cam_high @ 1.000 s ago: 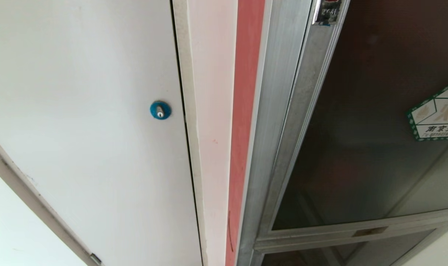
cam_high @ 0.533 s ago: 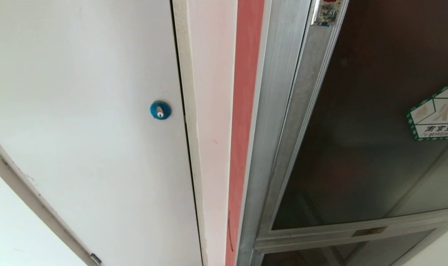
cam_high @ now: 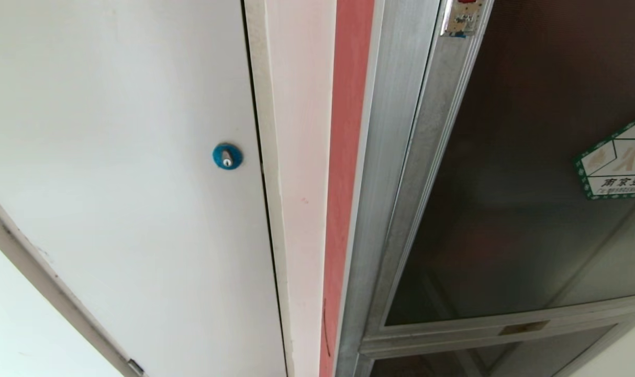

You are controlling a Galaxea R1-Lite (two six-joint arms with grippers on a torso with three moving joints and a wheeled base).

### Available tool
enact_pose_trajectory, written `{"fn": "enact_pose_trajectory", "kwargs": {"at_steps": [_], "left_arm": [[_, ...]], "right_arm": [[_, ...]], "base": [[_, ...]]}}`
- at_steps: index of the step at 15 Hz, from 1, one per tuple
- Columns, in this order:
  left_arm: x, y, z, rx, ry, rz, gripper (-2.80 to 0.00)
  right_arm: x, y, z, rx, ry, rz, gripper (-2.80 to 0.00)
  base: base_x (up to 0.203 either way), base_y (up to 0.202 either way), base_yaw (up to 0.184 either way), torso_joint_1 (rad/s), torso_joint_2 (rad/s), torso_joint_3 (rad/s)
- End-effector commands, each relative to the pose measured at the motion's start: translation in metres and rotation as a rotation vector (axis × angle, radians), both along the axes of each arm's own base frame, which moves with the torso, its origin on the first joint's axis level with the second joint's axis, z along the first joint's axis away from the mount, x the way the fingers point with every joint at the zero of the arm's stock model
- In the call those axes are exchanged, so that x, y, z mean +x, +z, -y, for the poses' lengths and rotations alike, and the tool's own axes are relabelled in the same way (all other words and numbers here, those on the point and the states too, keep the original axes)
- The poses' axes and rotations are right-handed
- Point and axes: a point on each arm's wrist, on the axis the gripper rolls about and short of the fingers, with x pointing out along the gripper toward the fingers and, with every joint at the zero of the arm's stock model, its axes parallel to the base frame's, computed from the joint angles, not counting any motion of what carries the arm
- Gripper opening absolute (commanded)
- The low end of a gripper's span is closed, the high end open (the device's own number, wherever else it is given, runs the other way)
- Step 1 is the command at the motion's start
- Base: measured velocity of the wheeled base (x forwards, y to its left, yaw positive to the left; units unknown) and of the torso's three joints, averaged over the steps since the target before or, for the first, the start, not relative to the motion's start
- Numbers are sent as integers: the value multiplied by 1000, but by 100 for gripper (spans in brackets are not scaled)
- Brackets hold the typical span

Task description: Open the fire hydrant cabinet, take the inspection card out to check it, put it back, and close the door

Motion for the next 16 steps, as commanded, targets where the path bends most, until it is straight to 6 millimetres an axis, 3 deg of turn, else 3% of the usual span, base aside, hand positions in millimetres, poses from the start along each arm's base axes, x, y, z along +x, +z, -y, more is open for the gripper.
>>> {"fn": "enact_pose_trajectory", "kwargs": {"at_steps": [1,7,16], "left_arm": [[0,0,0,0,1,0,-280],[0,0,0,0,1,2,-280],[0,0,0,0,1,-1,-280]], "right_arm": [[6,-24,0,-2,-12,6,-280],[36,-73,3,-31,-127,10,-280],[36,-84,3,-25,-121,-115,-280]], "base": [[0,0,0,0,0,0],[0,0,0,0,0,0],[0,0,0,0,0,0]]}}
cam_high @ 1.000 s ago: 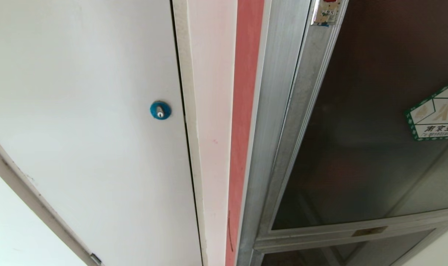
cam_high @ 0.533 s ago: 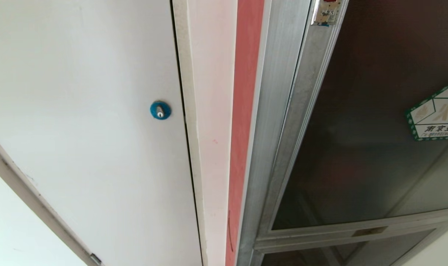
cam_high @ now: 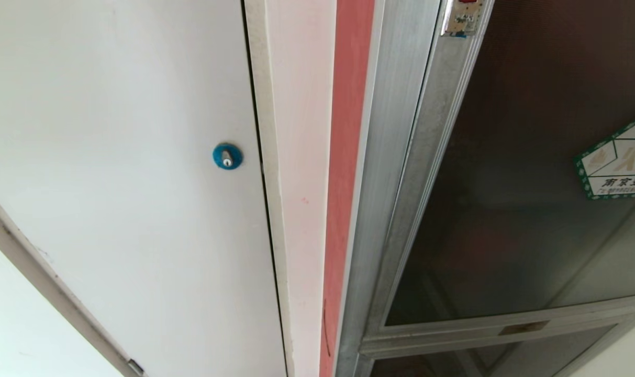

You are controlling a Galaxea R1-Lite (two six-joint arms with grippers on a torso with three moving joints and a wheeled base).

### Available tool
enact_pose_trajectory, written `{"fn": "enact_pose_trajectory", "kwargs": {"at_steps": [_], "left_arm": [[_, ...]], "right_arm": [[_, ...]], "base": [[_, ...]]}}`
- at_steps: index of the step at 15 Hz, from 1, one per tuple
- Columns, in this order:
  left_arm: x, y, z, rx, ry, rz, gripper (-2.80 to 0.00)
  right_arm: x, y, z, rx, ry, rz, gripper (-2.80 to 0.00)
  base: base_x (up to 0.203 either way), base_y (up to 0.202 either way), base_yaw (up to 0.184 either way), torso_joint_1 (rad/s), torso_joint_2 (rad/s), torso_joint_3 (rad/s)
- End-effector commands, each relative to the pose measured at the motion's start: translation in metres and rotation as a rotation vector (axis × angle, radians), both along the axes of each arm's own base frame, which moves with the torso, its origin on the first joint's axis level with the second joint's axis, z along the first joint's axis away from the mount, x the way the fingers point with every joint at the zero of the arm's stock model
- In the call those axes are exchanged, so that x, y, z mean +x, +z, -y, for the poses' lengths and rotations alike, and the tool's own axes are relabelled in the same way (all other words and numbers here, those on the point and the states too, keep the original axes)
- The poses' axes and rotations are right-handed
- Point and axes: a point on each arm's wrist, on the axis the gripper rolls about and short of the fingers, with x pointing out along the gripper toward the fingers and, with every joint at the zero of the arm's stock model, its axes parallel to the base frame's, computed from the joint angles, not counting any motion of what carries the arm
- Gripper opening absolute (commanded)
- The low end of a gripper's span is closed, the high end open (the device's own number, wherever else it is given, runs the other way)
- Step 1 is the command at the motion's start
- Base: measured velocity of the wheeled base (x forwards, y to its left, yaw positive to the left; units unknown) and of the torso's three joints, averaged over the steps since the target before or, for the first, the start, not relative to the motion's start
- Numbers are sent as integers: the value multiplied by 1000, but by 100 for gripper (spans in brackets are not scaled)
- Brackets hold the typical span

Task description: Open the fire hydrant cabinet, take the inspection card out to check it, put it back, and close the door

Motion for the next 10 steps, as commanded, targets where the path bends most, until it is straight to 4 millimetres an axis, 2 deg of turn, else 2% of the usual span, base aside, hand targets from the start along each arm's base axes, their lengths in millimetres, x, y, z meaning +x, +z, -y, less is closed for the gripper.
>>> {"fn": "enact_pose_trajectory", "kwargs": {"at_steps": [1,10], "left_arm": [[0,0,0,0,0,1,-280],[0,0,0,0,0,1,-280]], "right_arm": [[0,0,0,2,1,-1,-280],[0,0,0,17,-2,3,-280]], "base": [[0,0,0,0,0,0],[0,0,0,0,0,0]]}}
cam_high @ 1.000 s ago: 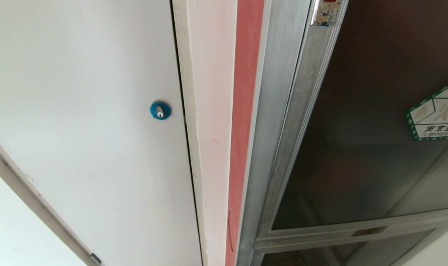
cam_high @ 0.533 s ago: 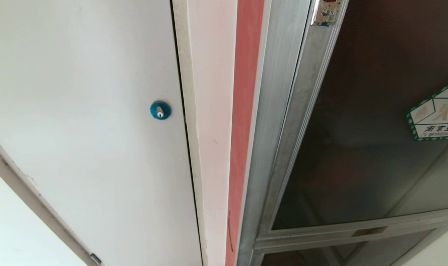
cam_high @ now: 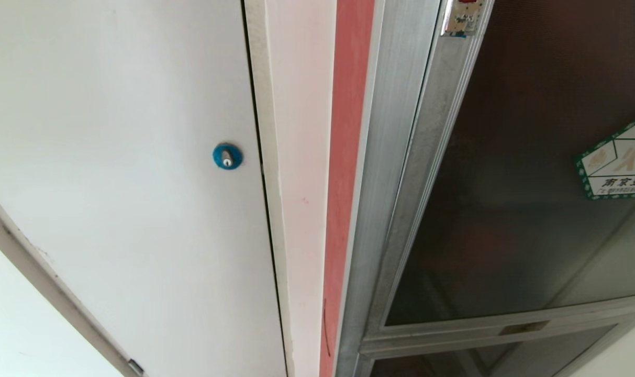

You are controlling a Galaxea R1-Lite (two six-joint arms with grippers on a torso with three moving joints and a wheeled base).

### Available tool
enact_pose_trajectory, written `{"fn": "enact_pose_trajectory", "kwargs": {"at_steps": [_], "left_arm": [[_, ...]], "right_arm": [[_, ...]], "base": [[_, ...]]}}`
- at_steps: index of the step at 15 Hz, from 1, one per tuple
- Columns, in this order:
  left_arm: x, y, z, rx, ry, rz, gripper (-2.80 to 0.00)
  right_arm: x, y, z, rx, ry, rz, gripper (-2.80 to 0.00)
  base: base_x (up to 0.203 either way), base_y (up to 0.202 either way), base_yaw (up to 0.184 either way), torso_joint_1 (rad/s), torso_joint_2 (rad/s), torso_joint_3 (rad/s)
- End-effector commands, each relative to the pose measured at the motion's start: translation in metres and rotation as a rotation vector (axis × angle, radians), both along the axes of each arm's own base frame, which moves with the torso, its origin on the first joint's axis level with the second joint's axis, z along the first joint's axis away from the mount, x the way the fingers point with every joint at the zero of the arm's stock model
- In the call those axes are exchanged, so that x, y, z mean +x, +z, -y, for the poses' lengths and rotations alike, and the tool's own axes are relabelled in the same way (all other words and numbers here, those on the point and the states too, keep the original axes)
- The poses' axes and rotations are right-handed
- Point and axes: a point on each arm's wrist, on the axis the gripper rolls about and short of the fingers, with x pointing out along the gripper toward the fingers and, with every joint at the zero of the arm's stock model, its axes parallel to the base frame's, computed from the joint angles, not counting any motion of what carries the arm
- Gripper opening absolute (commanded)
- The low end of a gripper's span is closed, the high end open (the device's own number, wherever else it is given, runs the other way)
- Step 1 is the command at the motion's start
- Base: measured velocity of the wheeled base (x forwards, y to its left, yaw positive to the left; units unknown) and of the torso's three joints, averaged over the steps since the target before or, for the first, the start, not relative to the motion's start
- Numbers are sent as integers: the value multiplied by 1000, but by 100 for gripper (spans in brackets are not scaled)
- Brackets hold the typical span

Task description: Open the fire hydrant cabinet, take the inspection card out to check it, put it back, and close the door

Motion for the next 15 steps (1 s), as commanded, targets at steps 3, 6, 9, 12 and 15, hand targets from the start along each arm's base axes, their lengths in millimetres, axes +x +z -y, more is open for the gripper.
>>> {"fn": "enact_pose_trajectory", "kwargs": {"at_steps": [3,6,9,12,15], "left_arm": [[0,0,0,-1,0,1,-280],[0,0,0,0,0,1,-280],[0,0,0,0,0,1,-280],[0,0,0,0,0,2,-280],[0,0,0,0,0,2,-280]], "right_arm": [[0,0,0,0,0,-1,-280],[0,0,0,3,0,-1,-280],[0,0,0,2,0,-1,-280],[0,0,0,16,-3,-1,-280],[0,0,0,17,-4,-1,-280]], "base": [[0,0,0,0,0,0],[0,0,0,0,0,0],[0,0,0,0,0,0],[0,0,0,0,0,0],[0,0,0,0,0,0]]}}
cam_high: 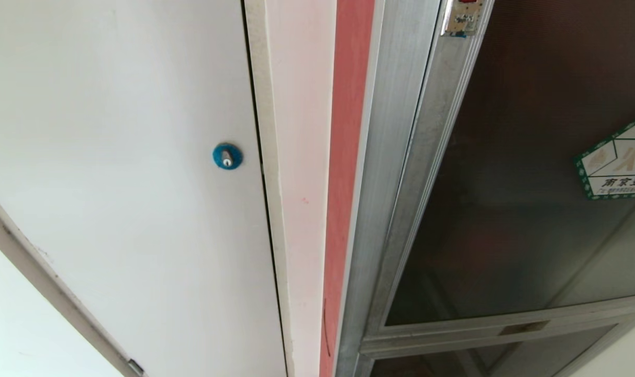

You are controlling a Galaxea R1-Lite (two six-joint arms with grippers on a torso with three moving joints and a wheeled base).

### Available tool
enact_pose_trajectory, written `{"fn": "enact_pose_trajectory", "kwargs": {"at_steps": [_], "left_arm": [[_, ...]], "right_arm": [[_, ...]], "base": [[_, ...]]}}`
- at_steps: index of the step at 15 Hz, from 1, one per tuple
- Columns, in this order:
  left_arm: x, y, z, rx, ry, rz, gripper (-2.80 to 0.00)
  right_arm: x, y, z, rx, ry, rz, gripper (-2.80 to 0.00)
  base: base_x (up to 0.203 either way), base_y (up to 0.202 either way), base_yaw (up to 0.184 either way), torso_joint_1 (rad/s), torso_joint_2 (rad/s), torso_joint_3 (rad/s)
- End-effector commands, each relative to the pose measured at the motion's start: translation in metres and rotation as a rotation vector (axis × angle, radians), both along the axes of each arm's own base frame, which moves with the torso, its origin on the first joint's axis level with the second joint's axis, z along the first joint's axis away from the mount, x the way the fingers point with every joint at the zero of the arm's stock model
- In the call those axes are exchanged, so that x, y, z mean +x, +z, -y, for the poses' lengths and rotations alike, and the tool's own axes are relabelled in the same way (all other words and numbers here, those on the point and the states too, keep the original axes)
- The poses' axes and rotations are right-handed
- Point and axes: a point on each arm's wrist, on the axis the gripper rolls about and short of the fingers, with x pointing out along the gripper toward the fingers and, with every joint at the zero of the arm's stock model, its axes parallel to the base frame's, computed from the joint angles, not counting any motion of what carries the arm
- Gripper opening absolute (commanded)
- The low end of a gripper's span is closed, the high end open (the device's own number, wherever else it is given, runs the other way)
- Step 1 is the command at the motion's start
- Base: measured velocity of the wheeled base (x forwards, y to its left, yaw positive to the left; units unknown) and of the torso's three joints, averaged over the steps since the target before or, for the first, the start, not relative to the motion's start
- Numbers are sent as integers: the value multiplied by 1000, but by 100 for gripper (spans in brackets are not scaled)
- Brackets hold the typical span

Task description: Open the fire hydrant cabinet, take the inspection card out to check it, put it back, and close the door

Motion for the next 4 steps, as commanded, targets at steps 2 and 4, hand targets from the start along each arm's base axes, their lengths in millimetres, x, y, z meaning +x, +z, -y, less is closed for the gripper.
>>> {"fn": "enact_pose_trajectory", "kwargs": {"at_steps": [2,4], "left_arm": [[0,0,0,0,0,0,-280],[0,0,0,0,0,1,-280]], "right_arm": [[0,0,0,0,1,-2,-280],[0,0,0,-4,2,-2,-280]], "base": [[0,0,0,0,0,0],[0,0,0,0,0,0]]}}
